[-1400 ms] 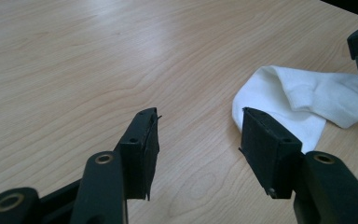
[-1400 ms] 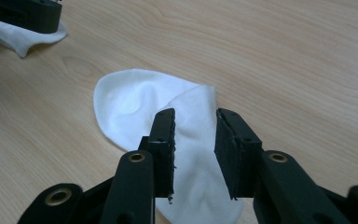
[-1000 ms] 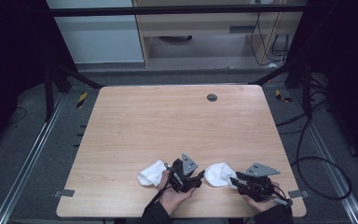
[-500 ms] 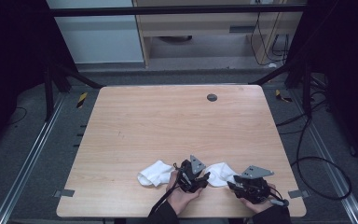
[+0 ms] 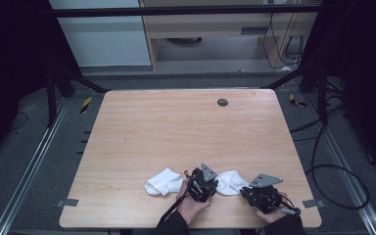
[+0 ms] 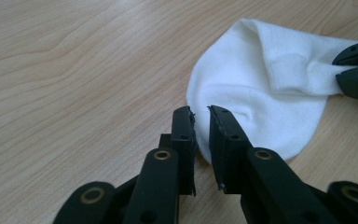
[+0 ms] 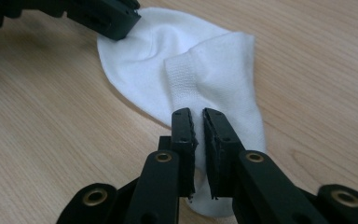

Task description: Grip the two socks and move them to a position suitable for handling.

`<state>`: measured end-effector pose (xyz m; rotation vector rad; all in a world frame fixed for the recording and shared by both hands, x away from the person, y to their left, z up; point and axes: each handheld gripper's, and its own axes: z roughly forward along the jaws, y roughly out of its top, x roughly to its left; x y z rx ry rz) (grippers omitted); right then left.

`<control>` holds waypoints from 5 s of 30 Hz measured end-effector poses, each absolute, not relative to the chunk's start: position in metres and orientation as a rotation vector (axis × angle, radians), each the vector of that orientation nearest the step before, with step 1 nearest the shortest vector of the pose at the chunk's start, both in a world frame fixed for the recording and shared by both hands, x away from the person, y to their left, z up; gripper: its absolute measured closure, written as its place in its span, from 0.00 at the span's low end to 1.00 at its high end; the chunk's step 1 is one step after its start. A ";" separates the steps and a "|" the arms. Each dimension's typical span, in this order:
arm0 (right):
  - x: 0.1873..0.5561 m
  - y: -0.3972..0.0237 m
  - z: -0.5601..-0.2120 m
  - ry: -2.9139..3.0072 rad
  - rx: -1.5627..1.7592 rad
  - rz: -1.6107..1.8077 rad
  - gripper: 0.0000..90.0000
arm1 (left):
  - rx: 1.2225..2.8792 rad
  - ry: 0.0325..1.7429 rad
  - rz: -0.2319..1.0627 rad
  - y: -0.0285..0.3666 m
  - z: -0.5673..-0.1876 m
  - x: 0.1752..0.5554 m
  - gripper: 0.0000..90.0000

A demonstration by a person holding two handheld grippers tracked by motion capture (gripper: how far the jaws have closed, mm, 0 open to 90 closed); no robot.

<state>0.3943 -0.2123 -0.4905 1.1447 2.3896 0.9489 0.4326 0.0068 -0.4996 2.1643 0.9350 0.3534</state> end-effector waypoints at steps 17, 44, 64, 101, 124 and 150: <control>0.418 -0.245 -0.479 2.072 1.428 1.197 0.91 | 2.180 0.910 0.351 0.006 -0.500 0.433 0.98; 0.428 -0.260 -0.471 1.932 1.376 1.107 0.73 | 2.108 0.849 0.415 0.022 -0.469 0.431 0.70; 0.432 -0.192 -0.437 2.079 1.131 1.288 0.64 | 2.000 1.020 0.573 0.167 -0.422 0.430 0.59; 0.437 -0.044 -0.483 2.528 0.787 1.211 0.71 | 2.104 1.180 0.492 0.219 -0.482 0.413 0.63; 0.436 -0.030 -0.495 2.647 0.771 1.134 0.94 | 2.161 1.174 0.488 0.213 -0.491 0.420 0.64; 0.437 -0.028 -0.461 2.429 0.962 1.492 0.94 | 2.153 1.182 0.439 0.203 -0.493 0.421 0.88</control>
